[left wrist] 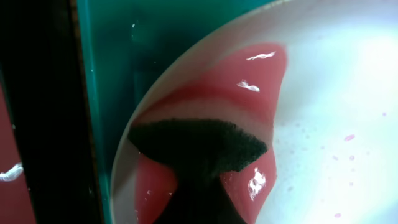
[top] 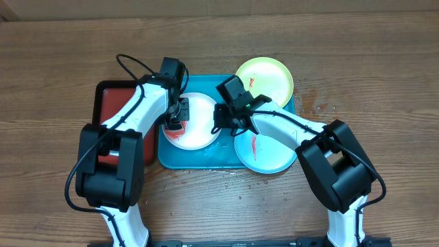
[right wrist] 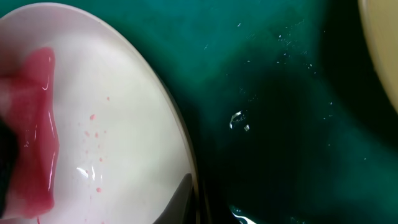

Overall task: Clean dirty plates on tray and stack at the side
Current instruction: 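Scrub the white plate with the sponge in the left gripper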

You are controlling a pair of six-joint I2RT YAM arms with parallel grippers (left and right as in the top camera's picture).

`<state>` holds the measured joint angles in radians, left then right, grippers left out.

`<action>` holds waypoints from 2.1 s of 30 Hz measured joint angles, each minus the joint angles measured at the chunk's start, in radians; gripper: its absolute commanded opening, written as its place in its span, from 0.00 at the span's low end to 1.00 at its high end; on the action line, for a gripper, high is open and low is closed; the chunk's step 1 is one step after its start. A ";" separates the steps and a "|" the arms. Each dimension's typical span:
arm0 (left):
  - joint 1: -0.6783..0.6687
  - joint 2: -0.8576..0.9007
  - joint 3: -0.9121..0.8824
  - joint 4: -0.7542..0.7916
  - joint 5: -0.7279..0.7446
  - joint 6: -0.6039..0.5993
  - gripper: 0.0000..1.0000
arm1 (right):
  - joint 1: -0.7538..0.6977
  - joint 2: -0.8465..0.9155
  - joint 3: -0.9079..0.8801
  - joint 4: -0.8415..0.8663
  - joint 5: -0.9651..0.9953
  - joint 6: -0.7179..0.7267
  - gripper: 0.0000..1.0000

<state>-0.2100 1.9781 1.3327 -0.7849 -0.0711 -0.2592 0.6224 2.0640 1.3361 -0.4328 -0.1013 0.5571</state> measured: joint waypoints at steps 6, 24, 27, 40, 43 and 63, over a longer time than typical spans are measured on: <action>0.011 -0.003 -0.006 -0.032 0.198 0.222 0.04 | 0.000 0.000 0.000 -0.001 0.000 -0.001 0.04; -0.021 -0.006 -0.029 0.124 0.083 0.104 0.04 | 0.000 0.003 0.000 0.006 0.000 0.005 0.04; -0.021 -0.006 -0.029 0.152 -0.028 0.044 0.04 | 0.000 0.003 0.001 0.006 0.000 0.007 0.04; -0.011 -0.008 -0.019 -0.086 -0.036 0.098 0.04 | 0.001 0.004 0.001 0.010 -0.008 -0.004 0.04; 0.002 -0.010 -0.018 -0.103 0.062 0.183 0.04 | 0.001 0.004 0.001 0.010 -0.008 -0.010 0.04; -0.001 0.016 0.408 -0.251 0.023 0.123 0.04 | -0.001 0.004 0.002 0.000 -0.008 -0.011 0.04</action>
<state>-0.2108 1.9938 1.7409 -1.0355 -0.0483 -0.1364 0.6216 2.0678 1.3376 -0.4324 -0.1089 0.5465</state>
